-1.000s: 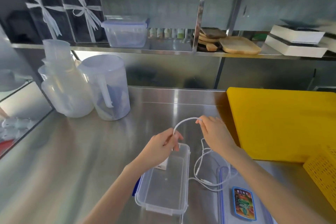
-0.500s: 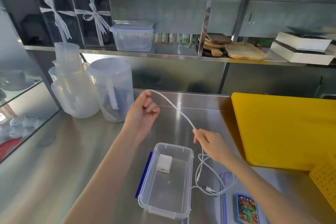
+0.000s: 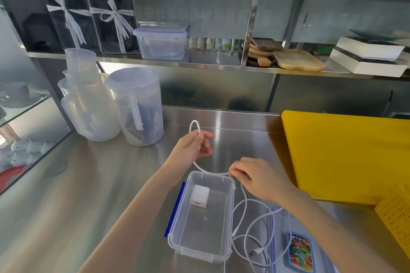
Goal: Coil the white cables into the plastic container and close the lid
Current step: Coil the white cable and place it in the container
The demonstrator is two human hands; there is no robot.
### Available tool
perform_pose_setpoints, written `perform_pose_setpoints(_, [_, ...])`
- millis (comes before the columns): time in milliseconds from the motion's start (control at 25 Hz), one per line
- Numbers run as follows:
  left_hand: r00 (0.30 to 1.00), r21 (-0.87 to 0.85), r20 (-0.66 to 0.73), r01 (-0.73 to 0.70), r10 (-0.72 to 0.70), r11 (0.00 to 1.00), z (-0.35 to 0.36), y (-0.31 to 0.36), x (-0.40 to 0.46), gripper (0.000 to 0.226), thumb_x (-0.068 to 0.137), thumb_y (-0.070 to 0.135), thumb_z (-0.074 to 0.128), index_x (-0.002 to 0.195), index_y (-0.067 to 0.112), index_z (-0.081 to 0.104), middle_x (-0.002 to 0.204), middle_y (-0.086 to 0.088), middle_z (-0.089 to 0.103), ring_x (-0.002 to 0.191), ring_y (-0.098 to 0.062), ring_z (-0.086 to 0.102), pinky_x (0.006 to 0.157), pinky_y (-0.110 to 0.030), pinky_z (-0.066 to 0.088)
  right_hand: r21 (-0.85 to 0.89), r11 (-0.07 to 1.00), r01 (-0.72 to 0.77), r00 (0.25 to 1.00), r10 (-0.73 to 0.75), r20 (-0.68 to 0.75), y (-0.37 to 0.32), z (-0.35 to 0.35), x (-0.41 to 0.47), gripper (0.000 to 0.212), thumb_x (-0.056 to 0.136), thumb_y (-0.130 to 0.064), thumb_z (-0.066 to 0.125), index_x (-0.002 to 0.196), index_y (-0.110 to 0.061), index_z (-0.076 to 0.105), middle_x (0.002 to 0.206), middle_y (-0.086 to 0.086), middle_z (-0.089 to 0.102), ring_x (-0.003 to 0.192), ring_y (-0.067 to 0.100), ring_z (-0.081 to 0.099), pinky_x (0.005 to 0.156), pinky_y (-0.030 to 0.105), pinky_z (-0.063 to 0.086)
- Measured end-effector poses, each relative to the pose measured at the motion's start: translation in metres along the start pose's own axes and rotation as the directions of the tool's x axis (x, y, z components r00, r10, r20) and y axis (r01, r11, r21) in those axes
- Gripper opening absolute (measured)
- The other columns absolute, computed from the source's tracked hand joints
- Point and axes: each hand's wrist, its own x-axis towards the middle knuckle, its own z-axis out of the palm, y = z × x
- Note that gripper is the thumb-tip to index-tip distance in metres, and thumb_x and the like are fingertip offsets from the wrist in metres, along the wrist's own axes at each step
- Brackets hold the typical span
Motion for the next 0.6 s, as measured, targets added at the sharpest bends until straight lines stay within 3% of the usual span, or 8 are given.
perform_pose_setpoints(160, [0.976,0.346,0.198,0.013,-0.087,0.938,0.009,-0.018,-0.007,0.03,0.098,0.015,0.032,0.099,0.005,0.059,0.081,-0.004,0.066,0.069,0.002,0.063,0.076,-0.011,0.051,0.039,0.999,0.014,0.999,-0.012,-0.045,-0.005,-0.01,-0.003,0.026,0.093,-0.032,0.04,0.109,-0.022,0.058,0.102,-0.001,0.063,0.082,0.01,0.056,0.077,0.023,0.05])
perform_pose_setpoints(240, [0.95,0.414,0.277,0.016,-0.143,0.91,0.012,-0.023,-0.012,0.03,0.098,0.015,0.031,0.087,0.013,0.059,0.074,0.001,0.065,0.061,0.003,0.06,0.076,-0.017,0.049,0.061,0.998,0.001,0.998,0.003,-0.061,-0.005,-0.016,-0.002,0.024,0.091,-0.03,0.045,0.106,-0.02,0.06,0.101,0.0,0.064,0.08,0.008,0.053,0.074,0.02,0.047])
perform_pose_setpoints(320, [0.936,0.451,0.3,0.032,-0.185,0.892,0.02,-0.026,-0.018,0.033,0.098,0.019,0.031,0.079,0.016,0.057,0.059,0.011,0.054,0.048,0.003,0.048,0.065,-0.018,0.043,0.089,0.996,0.0,0.995,0.009,-0.097,-0.006,-0.021,-0.003,0.022,0.089,-0.031,0.05,0.103,-0.02,0.062,0.1,-0.002,0.065,0.082,0.009,0.056,0.074,0.021,0.05])
perform_pose_setpoints(480, [0.897,0.232,0.323,0.232,-0.3,0.945,0.034,-0.018,-0.029,0.038,0.1,0.022,0.026,0.07,0.016,0.049,0.054,0.005,0.027,0.035,-0.001,0.027,0.041,-0.01,0.024,0.173,0.985,-0.021,0.991,0.043,-0.125,-0.005,-0.024,-0.003,0.021,0.086,-0.034,0.055,0.098,-0.021,0.065,0.091,-0.007,0.064,0.081,0.008,0.056,0.069,0.019,0.048])
perform_pose_setpoints(600, [0.875,0.144,0.367,0.283,-0.317,0.948,0.032,-0.014,-0.032,0.041,0.098,0.031,0.033,0.06,0.017,0.039,0.043,0.014,0.025,0.035,0.0,0.019,0.036,-0.011,0.016,0.273,0.962,-0.023,0.989,0.063,-0.135,-0.005,-0.021,-0.003,0.02,0.084,-0.034,0.058,0.096,-0.02,0.068,0.085,-0.011,0.061,0.076,0.007,0.056,0.064,0.014,0.044])
